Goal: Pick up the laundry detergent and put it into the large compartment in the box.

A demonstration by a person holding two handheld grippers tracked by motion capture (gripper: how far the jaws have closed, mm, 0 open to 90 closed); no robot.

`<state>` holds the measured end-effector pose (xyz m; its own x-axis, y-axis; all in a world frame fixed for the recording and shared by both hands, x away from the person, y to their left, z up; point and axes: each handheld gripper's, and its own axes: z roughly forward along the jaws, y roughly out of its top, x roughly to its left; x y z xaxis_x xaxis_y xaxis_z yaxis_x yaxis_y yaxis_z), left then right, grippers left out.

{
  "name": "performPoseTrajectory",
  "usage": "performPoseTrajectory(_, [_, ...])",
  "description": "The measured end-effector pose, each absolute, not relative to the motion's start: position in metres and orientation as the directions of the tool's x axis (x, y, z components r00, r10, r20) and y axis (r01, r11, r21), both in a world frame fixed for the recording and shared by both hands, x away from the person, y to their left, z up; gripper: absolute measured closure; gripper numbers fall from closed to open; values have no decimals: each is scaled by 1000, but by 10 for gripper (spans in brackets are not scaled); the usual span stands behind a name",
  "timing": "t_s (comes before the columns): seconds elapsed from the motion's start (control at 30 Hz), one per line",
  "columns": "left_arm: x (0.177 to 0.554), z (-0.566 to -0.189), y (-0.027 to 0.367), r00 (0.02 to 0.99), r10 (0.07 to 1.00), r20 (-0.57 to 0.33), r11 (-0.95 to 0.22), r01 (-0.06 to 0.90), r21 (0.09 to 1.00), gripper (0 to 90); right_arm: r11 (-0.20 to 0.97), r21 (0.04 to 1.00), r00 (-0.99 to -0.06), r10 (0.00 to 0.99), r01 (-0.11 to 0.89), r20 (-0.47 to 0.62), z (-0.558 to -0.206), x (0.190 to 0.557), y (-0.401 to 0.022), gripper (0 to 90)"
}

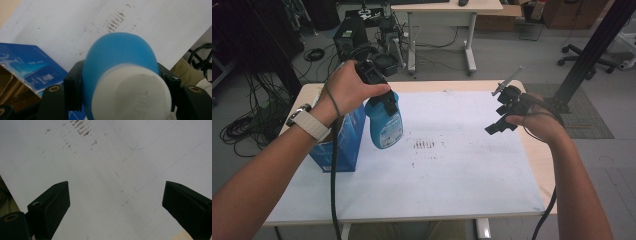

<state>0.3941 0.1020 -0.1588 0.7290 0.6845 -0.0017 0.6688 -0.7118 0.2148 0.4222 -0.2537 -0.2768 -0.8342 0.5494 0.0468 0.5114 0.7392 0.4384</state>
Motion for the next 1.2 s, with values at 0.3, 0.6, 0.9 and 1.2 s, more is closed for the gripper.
performPoseTrajectory(0.3, [398,-147,107,681,732,2,-666,715,215,373,740,441,-836,546,508,46,-275,422,-253,79])
performPoseTrajectory(0.6, [399,-130,114,610,792,-3,-595,774,216,374,747,436,-840,542,502,39,-277,423,-251,79])
performPoseTrajectory(0.9, [398,-111,122,562,827,4,-548,806,224,373,750,437,-844,534,496,42,-278,425,-246,79])
performPoseTrajectory(1.2, [397,-91,132,497,867,-14,-481,845,236,374,747,441,-843,537,497,41,-277,425,-248,79])
